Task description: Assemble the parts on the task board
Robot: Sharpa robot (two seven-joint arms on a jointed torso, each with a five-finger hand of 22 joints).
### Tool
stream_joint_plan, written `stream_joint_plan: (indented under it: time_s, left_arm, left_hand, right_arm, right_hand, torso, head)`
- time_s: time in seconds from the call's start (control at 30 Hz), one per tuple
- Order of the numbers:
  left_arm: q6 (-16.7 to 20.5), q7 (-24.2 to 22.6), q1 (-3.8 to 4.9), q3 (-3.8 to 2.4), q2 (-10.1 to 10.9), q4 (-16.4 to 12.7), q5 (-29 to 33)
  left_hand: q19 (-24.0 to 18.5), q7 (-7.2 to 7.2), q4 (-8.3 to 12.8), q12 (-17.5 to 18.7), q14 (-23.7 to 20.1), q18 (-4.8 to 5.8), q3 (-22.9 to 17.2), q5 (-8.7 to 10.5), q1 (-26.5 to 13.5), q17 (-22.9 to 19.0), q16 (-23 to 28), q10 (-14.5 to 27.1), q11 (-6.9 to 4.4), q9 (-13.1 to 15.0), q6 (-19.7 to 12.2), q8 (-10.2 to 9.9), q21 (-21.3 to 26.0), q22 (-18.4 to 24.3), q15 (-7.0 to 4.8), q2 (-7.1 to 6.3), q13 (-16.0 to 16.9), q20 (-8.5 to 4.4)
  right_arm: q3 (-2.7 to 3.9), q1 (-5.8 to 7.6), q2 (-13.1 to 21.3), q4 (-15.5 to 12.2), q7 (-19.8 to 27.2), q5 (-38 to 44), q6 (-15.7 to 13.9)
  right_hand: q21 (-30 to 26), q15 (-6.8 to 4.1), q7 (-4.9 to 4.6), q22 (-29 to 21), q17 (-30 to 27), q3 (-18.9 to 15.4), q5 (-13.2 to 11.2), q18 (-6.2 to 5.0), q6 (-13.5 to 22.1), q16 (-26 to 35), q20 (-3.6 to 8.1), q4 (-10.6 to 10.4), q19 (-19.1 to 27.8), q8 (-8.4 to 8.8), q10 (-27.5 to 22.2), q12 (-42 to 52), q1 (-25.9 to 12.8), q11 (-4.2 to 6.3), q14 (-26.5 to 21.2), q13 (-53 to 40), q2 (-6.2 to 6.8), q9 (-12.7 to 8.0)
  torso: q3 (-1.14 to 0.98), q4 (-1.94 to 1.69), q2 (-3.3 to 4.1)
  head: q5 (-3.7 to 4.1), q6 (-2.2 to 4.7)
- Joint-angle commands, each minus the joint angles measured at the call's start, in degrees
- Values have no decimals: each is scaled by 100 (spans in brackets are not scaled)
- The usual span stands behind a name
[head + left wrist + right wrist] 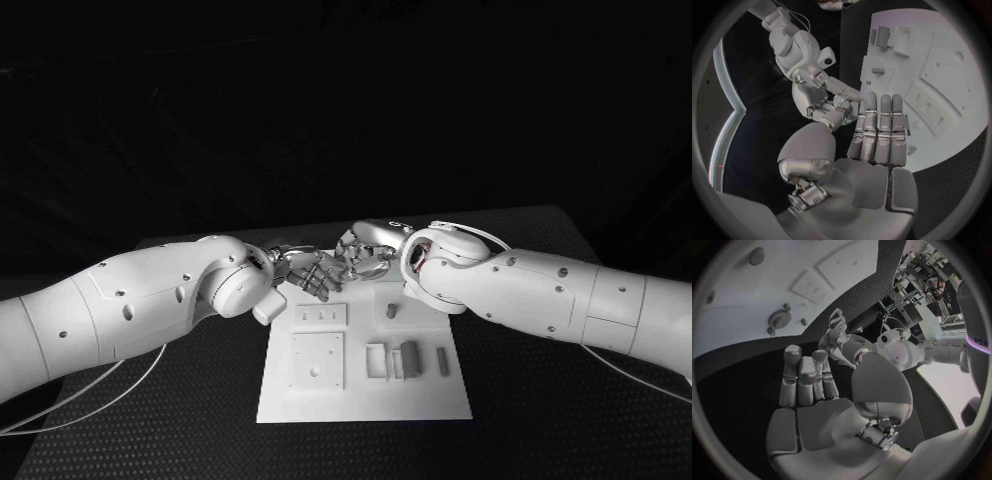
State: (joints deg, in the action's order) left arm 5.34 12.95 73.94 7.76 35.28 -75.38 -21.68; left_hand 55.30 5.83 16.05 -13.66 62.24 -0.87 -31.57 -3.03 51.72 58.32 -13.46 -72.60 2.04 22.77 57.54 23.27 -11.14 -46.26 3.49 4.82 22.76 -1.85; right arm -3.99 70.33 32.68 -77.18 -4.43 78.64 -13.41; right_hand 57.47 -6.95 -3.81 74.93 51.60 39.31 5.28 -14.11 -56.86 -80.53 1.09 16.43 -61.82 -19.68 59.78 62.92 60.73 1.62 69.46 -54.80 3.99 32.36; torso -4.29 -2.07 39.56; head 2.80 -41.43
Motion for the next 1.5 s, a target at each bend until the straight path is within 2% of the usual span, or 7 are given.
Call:
stream_joint_plan:
  time_s: [0.03, 0.5, 0.63, 0.8, 1.0, 1.1, 1.5]
  left_arm:
    - [-25, -158, 18, -23, -14, 2, -56]
    - [33, -144, 9, -23, -4, 48, -141]
    - [69, -158, 4, -23, 4, 40, -408]
    - [-14, -43, 4, -23, 10, 65, -539]
    - [-75, 57, 4, -23, 19, 123, -657]
    - [-91, 83, 4, -23, 20, 175, -672]
    - [-432, 488, 5, -23, 10, 444, -1078]
  left_hand:
    - [1, -29, 16, -24, 32, -3, -28, 24, -19, 34, -19, -47, 6, 66, 63, 26, 15, -16, 1, 17, 29, -23]
    - [11, -48, 30, -107, 100, 29, 28, 24, -73, 211, -85, -126, -45, 161, 144, 103, 5, -98, -55, 37, 199, -72]
    - [39, -52, 45, -143, 127, 32, 31, 24, -62, 268, -104, -151, -64, 214, 181, 142, -9, -130, -79, 122, 267, -97]
    - [44, -55, 57, -154, 131, 37, 28, 24, -15, 295, -105, -149, -69, 245, 178, 153, -15, -151, -88, 139, 304, -108]
    - [12, -29, 72, -152, 109, 60, 134, 20, -65, 326, -82, -119, -60, 294, 143, 155, -13, -194, -84, 265, 356, -112]
    - [-22, -32, 82, -154, 103, 61, 332, 22, -16, 367, -65, -95, -63, 360, 111, 168, -16, -250, -93, 347, 418, -124]
    - [-23, -34, 77, -160, 119, 61, 448, 23, 56, 400, -49, -96, -69, 415, 100, 171, -28, -304, -101, 372, 478, -131]
  right_arm:
    - [-17, -26, -11, -5, 28, 106, 181]
    - [-17, -30, -6, 20, 9, 83, 201]
    - [-18, -31, 4, 48, 10, -102, 145]
    - [-18, -30, 28, 104, 103, -372, -53]
    - [-19, -30, 61, 121, 326, -627, -464]
    - [-19, -30, 87, 125, 404, -736, -607]
    - [-17, -25, 370, 351, 907, -1662, -1084]
  right_hand:
    - [11, -41, -89, 91, 8, 24, 17, -89, -373, -14, 7, 0, -23, -105, 32, 8, 3, -12, -16, -10, -42, 20]
    - [9, -40, -89, 91, 9, 23, 17, -89, -373, -12, 6, -2, -21, -103, 30, 6, -1, -13, -18, -11, -44, 21]
    - [-5, -33, -102, 88, 5, 10, 16, -89, -324, 10, -2, -9, -1, -74, -5, -19, -29, -27, -44, -8, -4, 16]
    - [-107, 157, -340, 83, -5, -200, -7, -89, 391, 126, -96, -67, 186, 355, -293, -212, -321, -249, -268, 59, 329, -150]
    - [-171, 412, -611, 96, 50, -552, 1, -89, 1010, 124, -192, -77, 364, 699, -534, -206, -476, -503, -477, 27, 467, -299]
    - [-185, 448, -645, 97, 62, -638, 3, -89, 1086, 121, -219, -101, 408, 737, -599, -188, -500, -540, -538, 17, 492, -323]
    - [-200, 458, -652, 95, 67, -701, 7, -89, 1071, 121, -244, -148, 447, 721, -632, -161, -511, -549, -585, 20, 481, -329]
  torso:
    - [0, -2, -2]
    - [-2, 1, -2]
    - [-3, 3, -1]
    - [-3, 6, 0]
    - [-5, 2, -2]
    - [-8, -1, -2]
    - [-11, 7, -1]
  head:
    - [4, 6]
    - [4, 10]
    - [7, 15]
    - [8, 13]
    - [15, 9]
    - [18, 15]
    - [-33, -9]
